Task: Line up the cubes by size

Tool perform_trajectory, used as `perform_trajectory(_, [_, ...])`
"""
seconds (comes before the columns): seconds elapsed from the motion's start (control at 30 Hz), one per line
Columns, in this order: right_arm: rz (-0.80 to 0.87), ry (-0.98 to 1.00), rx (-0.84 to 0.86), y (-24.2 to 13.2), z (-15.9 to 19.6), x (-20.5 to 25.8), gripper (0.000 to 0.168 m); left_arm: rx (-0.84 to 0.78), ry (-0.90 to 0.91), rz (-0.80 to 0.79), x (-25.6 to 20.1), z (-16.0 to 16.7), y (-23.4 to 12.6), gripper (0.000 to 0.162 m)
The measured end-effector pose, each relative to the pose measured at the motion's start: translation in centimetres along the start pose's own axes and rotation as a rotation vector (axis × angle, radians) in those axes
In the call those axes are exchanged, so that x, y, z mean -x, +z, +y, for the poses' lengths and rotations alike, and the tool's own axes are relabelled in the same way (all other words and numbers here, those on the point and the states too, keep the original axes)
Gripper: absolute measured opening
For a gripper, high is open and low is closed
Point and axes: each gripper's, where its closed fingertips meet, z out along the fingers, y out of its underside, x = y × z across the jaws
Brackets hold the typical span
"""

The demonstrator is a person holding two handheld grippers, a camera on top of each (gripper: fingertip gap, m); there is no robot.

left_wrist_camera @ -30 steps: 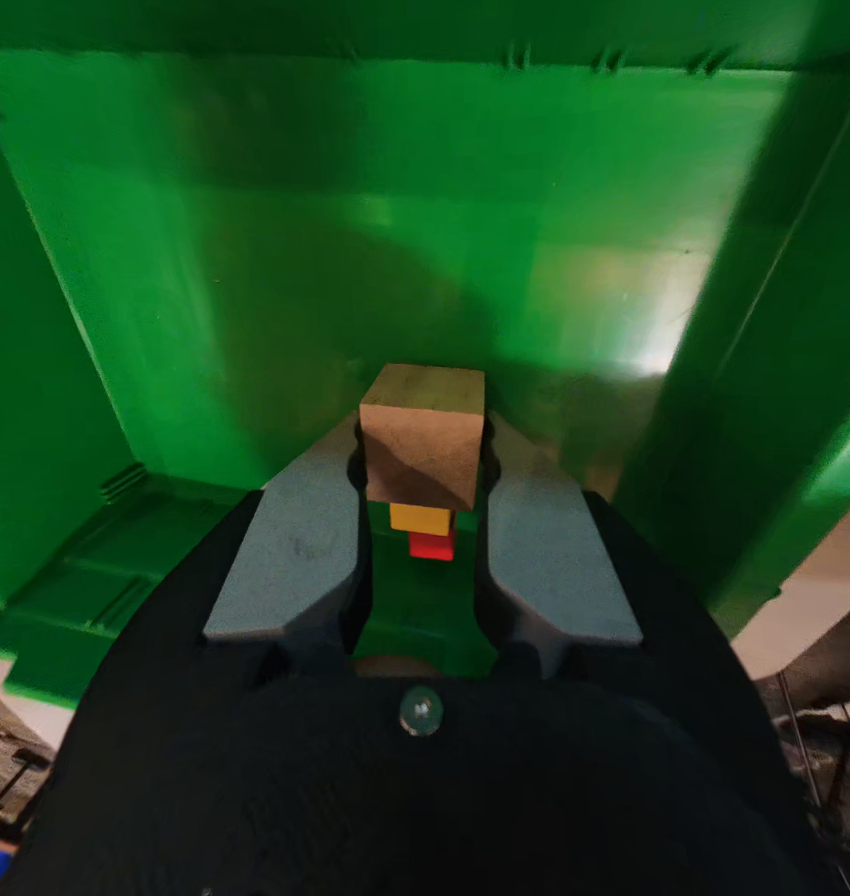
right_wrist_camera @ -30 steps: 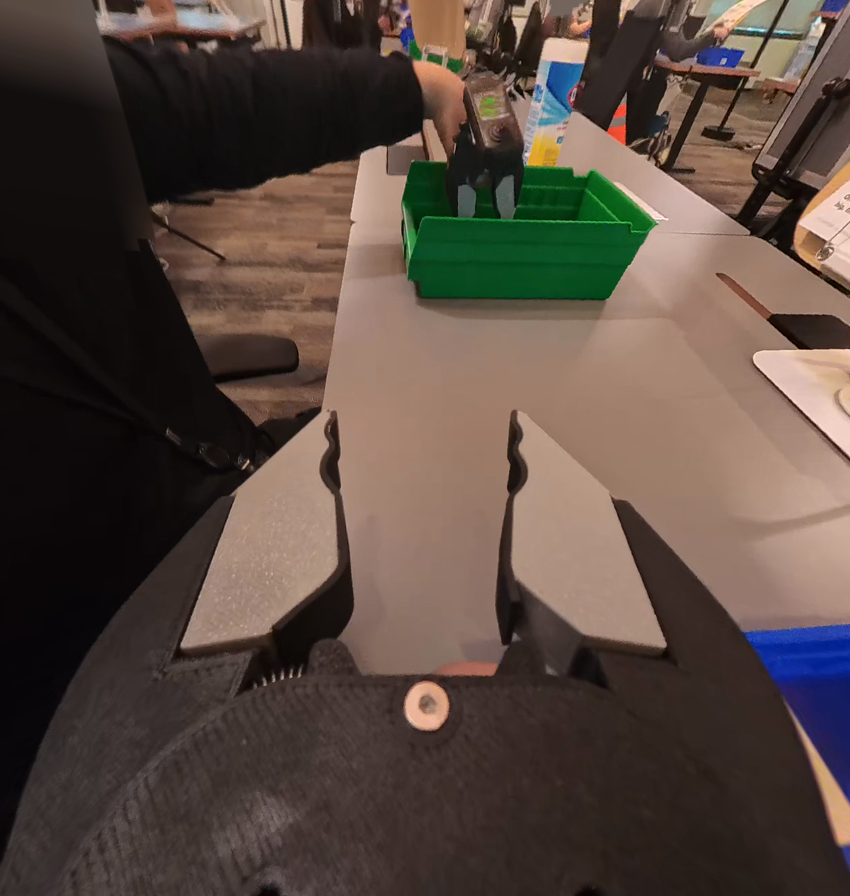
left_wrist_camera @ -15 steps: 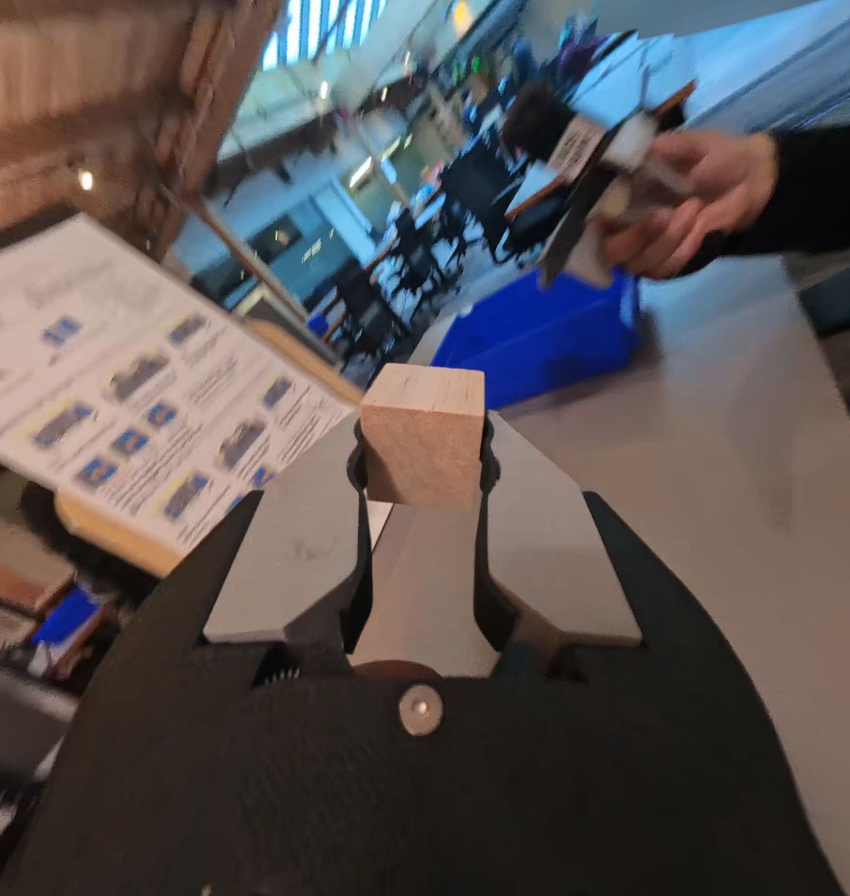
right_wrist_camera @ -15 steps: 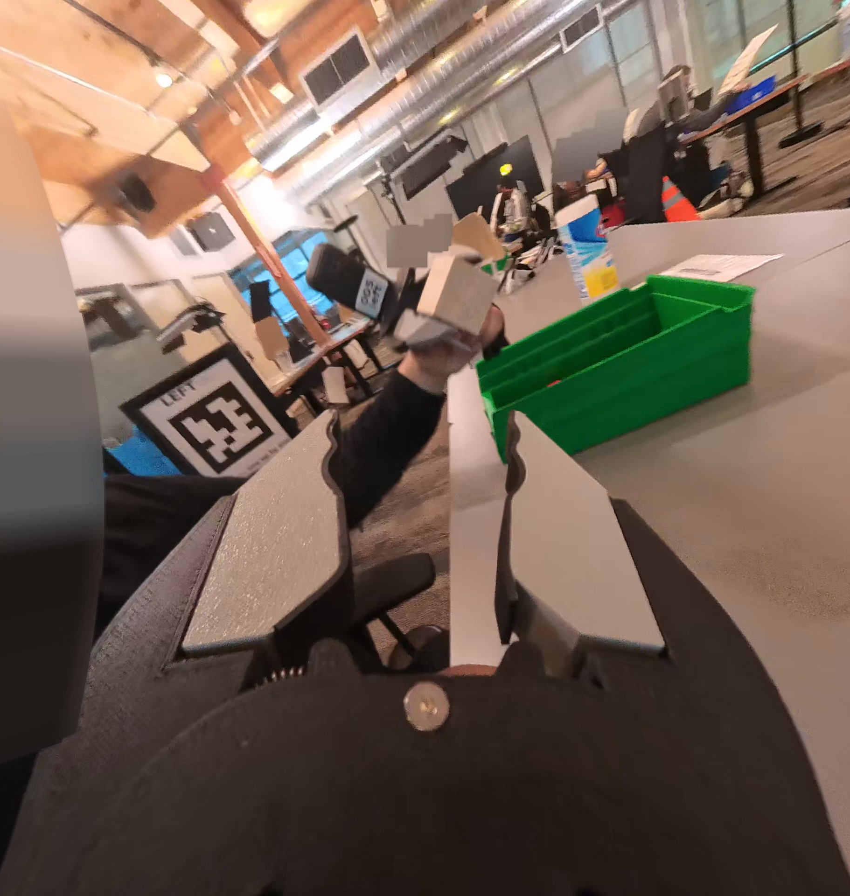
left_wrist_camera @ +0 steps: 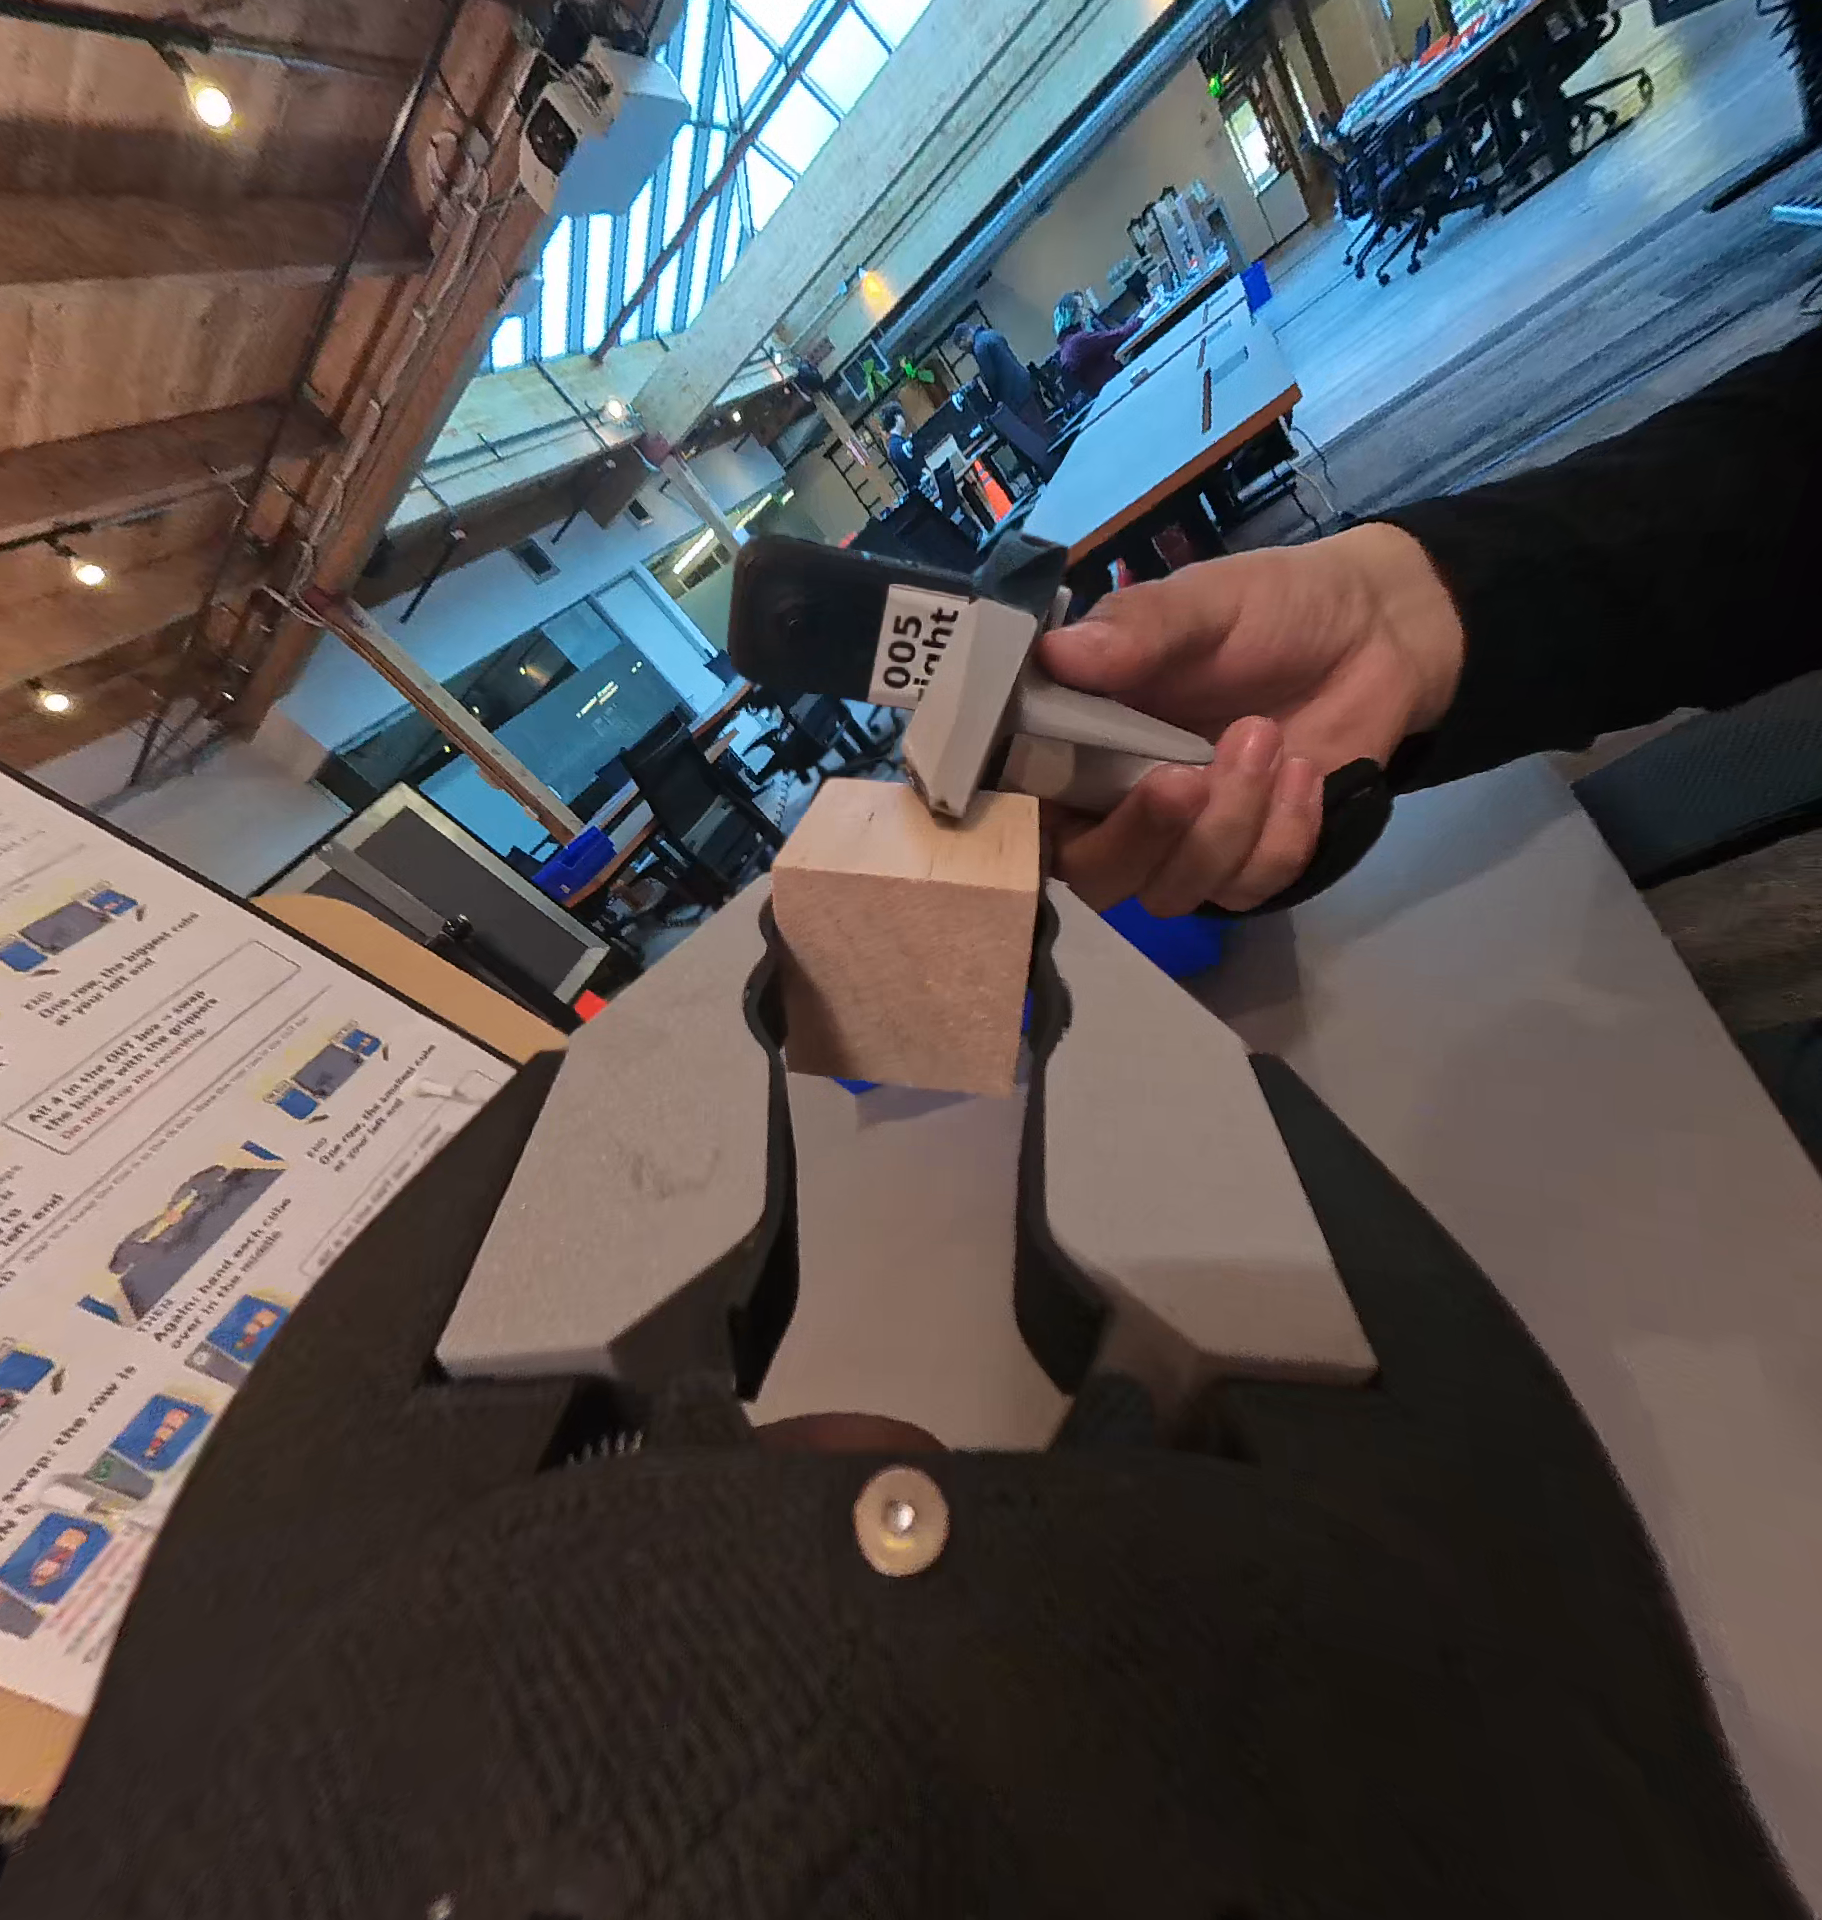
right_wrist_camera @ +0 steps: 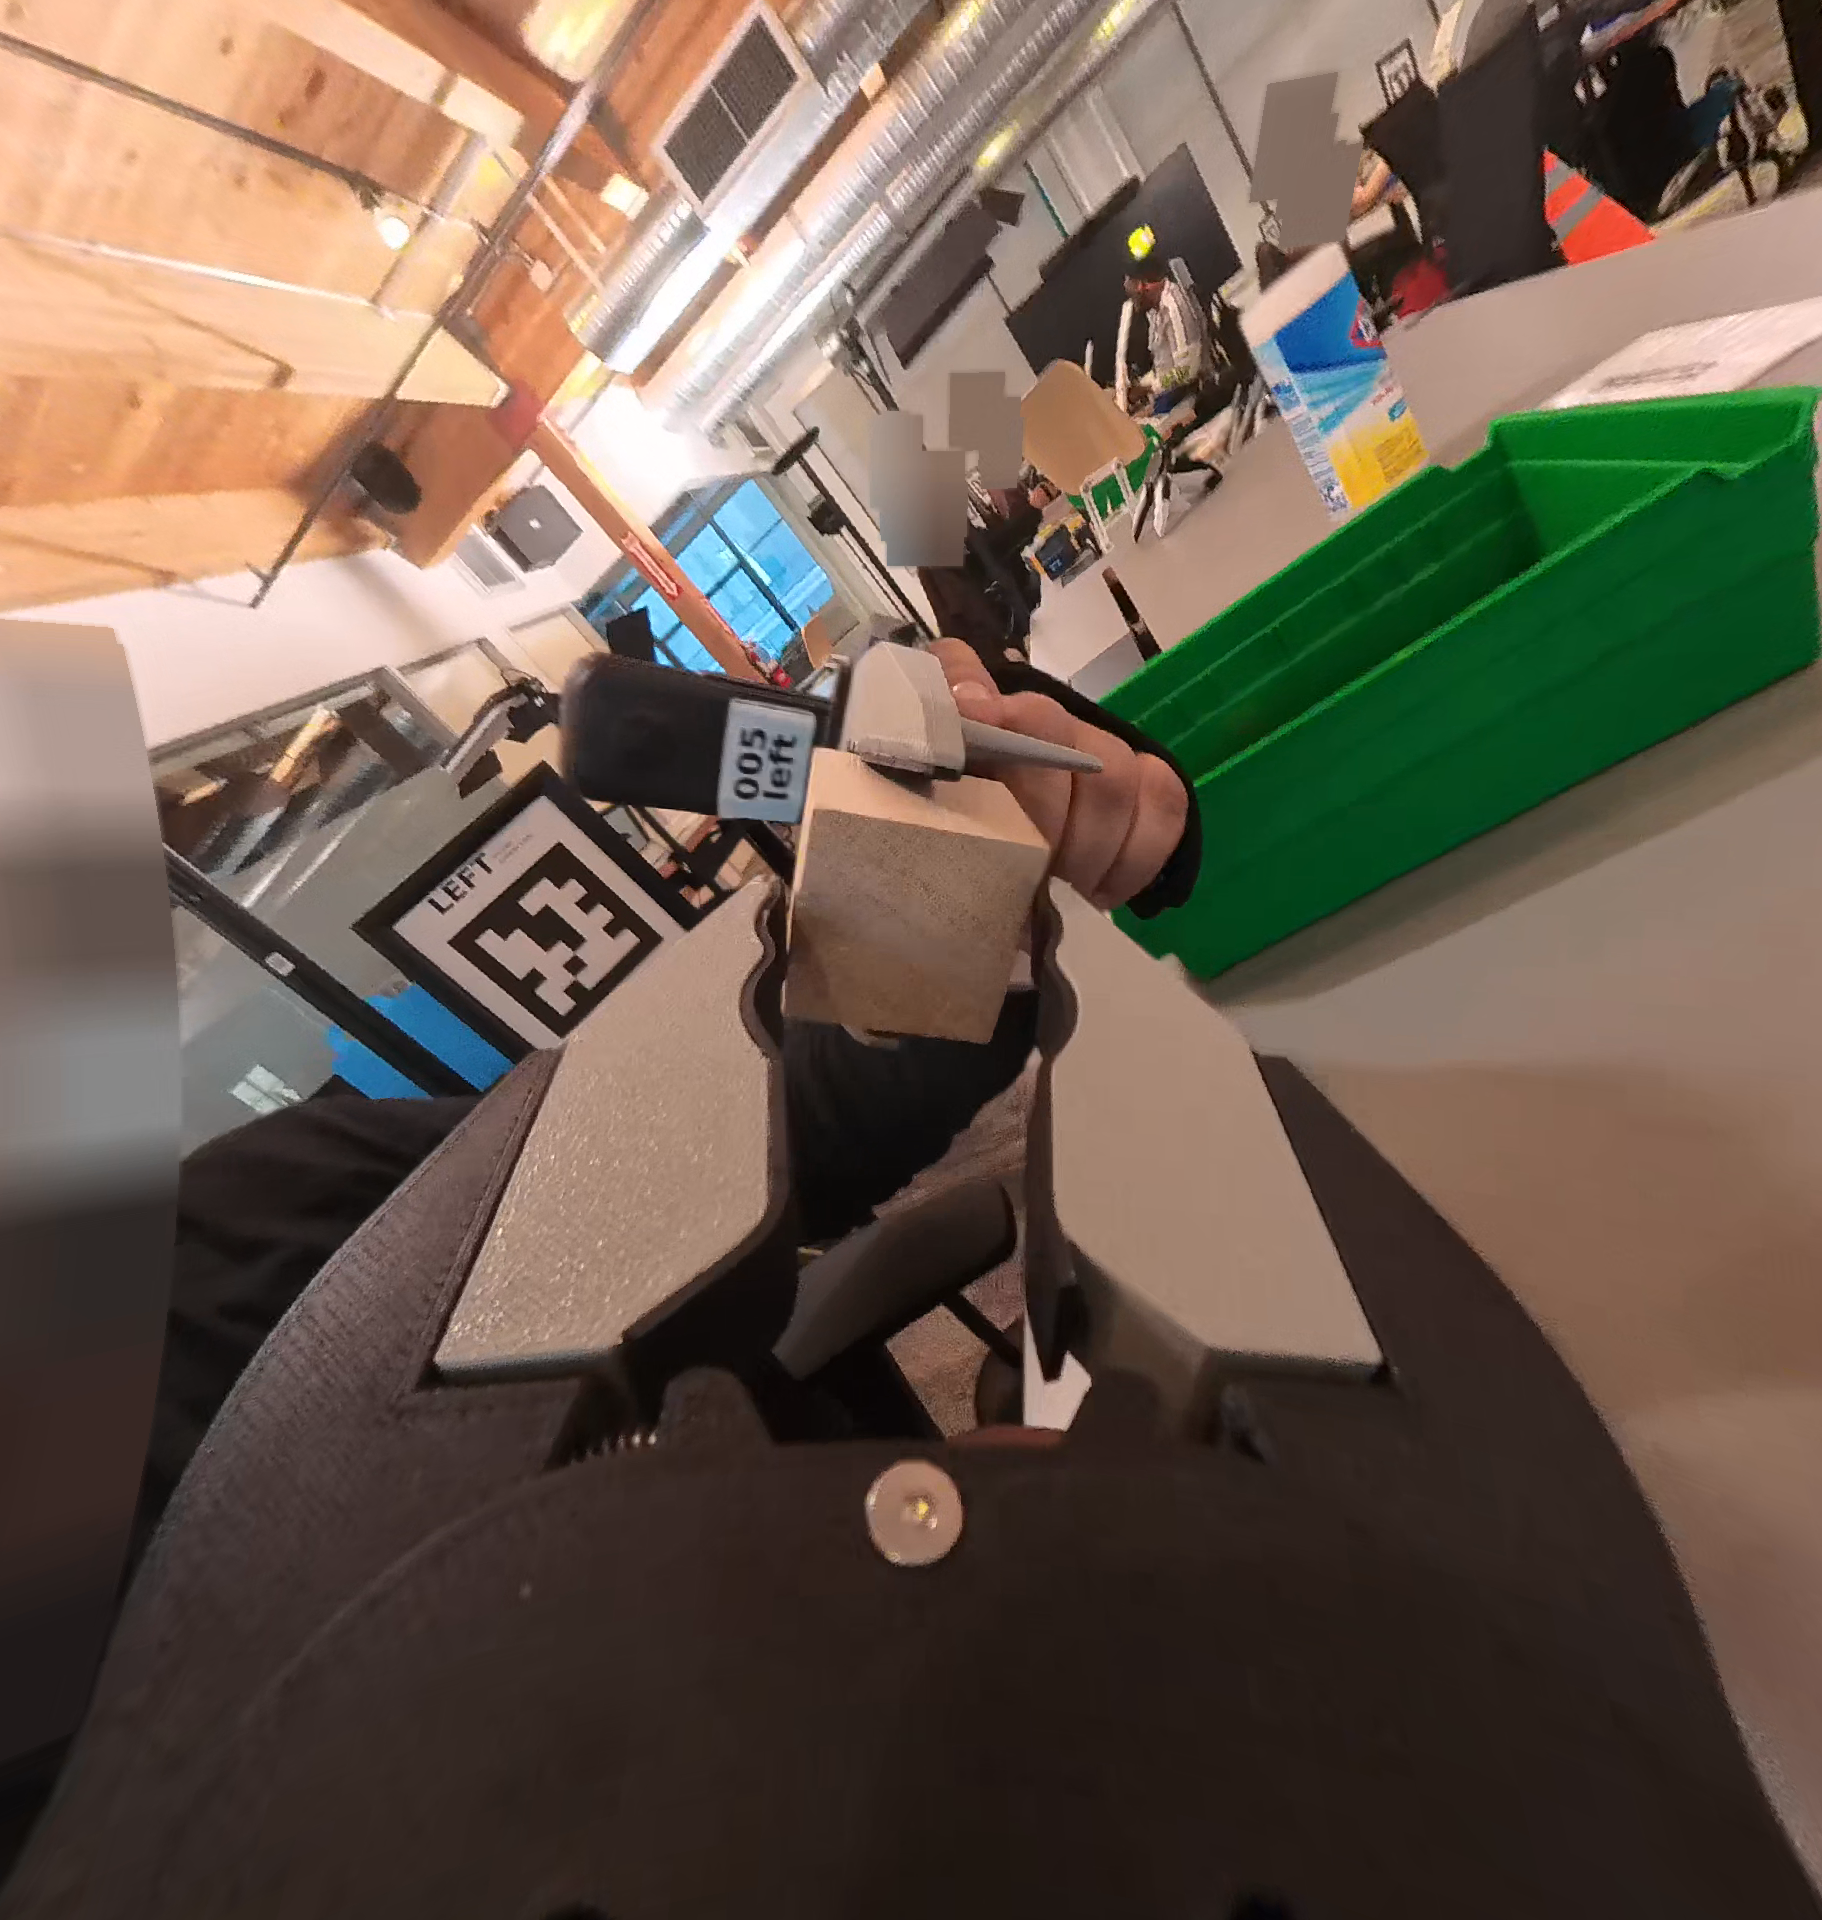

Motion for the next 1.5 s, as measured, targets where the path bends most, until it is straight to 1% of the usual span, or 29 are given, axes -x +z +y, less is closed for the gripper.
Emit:
perform_trajectory(0.1, [0.039,-0.003,0.033,0.1,0.8,-1.4,0.047,0.063,0.031,-0.009,-0.2,1.6,0.7,0.043])
perform_trajectory(0.23, [0.084,-0.023,0.047,0.0,0.8,-2.1,0.045,0.060,0.015,-0.020,-0.1,2.3,0.7,0.042])
perform_trajectory(0.33, [0.127,-0.056,0.050,-0.7,-0.1,-2.0,0.044,0.063,0.037,-0.059,-0.1,2.5,0.8,0.040])
perform_trajectory(0.4, [0.163,-0.085,0.051,-2.2,-1.3,-1.5,0.044,0.046,0.026,-0.126,0.4,2.4,0.5,0.039])
perform_trajectory(0.43, [0.201,-0.108,0.044,-3.7,-2.3,-1.3,0.044,0.050,-0.008,-0.153,0.7,2.4,0.3,0.033])
perform_trajectory(0.47, [0.251,-0.135,0.034,-5.5,-3.5,-1.2,0.044,0.067,-0.059,-0.163,0.8,2.8,0.2,0.022])
perform_trajectory(0.53, [0.399,-0.209,0.073,-10.2,-5.3,-1.4,0.044,0.114,-0.188,-0.117,-0.3,4.1,0.3,0.021])
perform_trajectory(0.57, [0.518,-0.258,0.116,-13.1,-5.8,-2.3,0.044,0.148,-0.236,-0.082,-1.3,5.1,0.5,0.018])
perform_trajectory(0.6, [0.644,-0.313,0.185,-16.2,-6.0,-3.3,0.044,0.188,-0.261,-0.054,-2.4,6.2,0.8,0.012])
perform_trajectory(0.67, [0.845,-0.391,0.340,-22.1,-5.5,-5.1,0.044,0.264,-0.258,-0.028,-4.0,8.6,1.4,0.009])
perform_trajectory(0.7, [0.906,-0.404,0.421,-24.6,-4.9,-5.8,0.045,0.297,-0.252,-0.034,-4.4,9.8,1.7,0.008])
perform_trajectory(0.73, [0.942,-0.427,0.508,-26.7,-4.1,-6.4,0.045,0.316,-0.258,-0.031,-4.8,10.7,2.1,0.003])
perform_trajectory(0.8, [1.036,-0.491,0.698,-30.8,-2.8,-7.9,0.044,0.334,-0.298,0.006,-5.8,11.6,2.6,0.001])
perform_trajectory(0.87, [1.008,-0.568,0.903,-32.8,-0.9,-9.3,0.045,0.319,-0.298,-0.001,-6.0,11.6,3.0,0.001])
perform_trajectory(0.97, [0.930,-0.627,1.156,-34.1,2.0,-12.1,0.045,0.327,-0.235,-0.039,-6.0,11.8,3.0,0.001])
perform_trajectory(1.07, [0.874,-0.647,1.316,-34.6,3.9,-14.7,0.045,0.368,-0.255,-0.014,-6.5,12.7,3.0,0.004])
perform_trajectory(1.17, [0.757,-0.640,1.373,-33.9,6.0,-15.8,0.045,0.380,-0.257,-0.028,-6.2,13.3,2.9,0.003])
perform_trajectory(1.33, [0.697,-0.654,1.366,-33.0,7.5,-17.2,0.045,0.403,-0.304,-0.014,-6.2,14.0,3.0,0.004])
perform_trajectory(1.4, [0.723,-0.653,1.370,-33.3,7.8,-18.0,0.047,0.404,-0.302,-0.005,-6.4,14.0,3.1,0.006])
perform_trajectory(1.47, [0.796,-0.672,1.336,-33.4,6.7,-18.7,0.056,0.401,-0.308,0.006,-6.6,13.9,3.0,0.010])
perform_trajectory(1.5, [0.824,-0.679,1.310,-33.4,6.0,-18.6,0.056,0.395,-0.317,0.012,-6.6,13.8,2.9,0.010])
